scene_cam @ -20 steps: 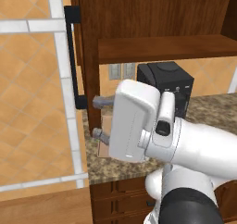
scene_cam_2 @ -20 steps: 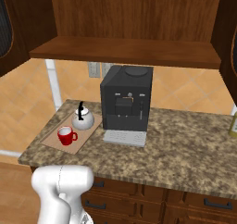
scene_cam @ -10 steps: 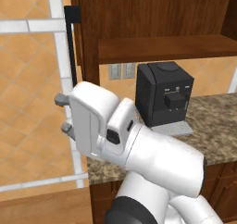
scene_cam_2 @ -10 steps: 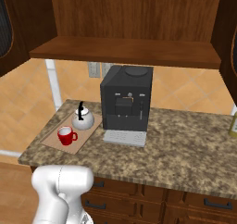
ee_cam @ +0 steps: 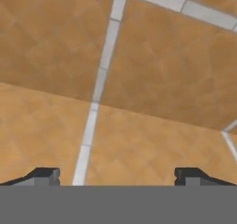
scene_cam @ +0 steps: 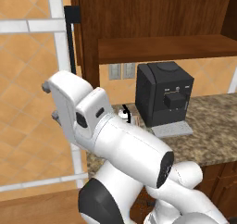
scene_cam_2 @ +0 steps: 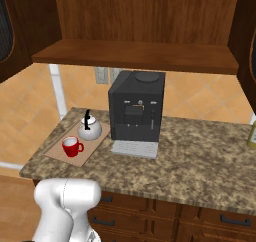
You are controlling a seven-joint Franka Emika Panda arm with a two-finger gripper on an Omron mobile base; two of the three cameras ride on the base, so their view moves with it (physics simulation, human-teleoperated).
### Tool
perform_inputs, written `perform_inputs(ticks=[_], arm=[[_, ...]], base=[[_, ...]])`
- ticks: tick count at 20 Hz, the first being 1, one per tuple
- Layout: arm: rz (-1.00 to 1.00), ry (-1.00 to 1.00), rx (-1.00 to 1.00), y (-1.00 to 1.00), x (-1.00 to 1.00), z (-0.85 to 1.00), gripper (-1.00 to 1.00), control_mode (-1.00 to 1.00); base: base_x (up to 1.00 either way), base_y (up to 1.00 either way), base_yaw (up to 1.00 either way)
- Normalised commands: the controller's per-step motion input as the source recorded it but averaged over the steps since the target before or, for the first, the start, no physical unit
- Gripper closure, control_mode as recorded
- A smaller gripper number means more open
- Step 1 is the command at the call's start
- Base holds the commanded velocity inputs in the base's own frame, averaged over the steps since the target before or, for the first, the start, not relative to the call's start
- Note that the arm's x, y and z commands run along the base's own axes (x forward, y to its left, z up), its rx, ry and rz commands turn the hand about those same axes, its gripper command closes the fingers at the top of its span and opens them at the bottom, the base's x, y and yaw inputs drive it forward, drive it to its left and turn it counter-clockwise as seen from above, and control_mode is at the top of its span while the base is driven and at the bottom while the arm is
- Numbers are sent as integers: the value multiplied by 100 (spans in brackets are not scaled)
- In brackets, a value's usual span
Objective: Pick the kettle from the counter and place it on the tray. Then pick the mug from the cabinet and place it on the tray. Then close the cabinet doors.
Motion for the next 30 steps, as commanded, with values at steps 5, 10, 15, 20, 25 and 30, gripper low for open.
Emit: perform_inputs(ticks=[5,10,15,20,25,30], arm=[[-13,10,0,-19,32,-11,-100,-100],[-12,9,-1,-22,50,-17,-100,-100],[-13,3,-1,-36,48,-10,-100,-100],[-26,1,-1,-82,32,-1,-100,-100],[-28,4,-3,-77,42,0,-100,-100],[-26,2,0,-79,43,0,-100,-100]], base=[[0,0,0],[0,0,0],[0,0,0],[0,0,0],[0,0,0],[0,0,0]])
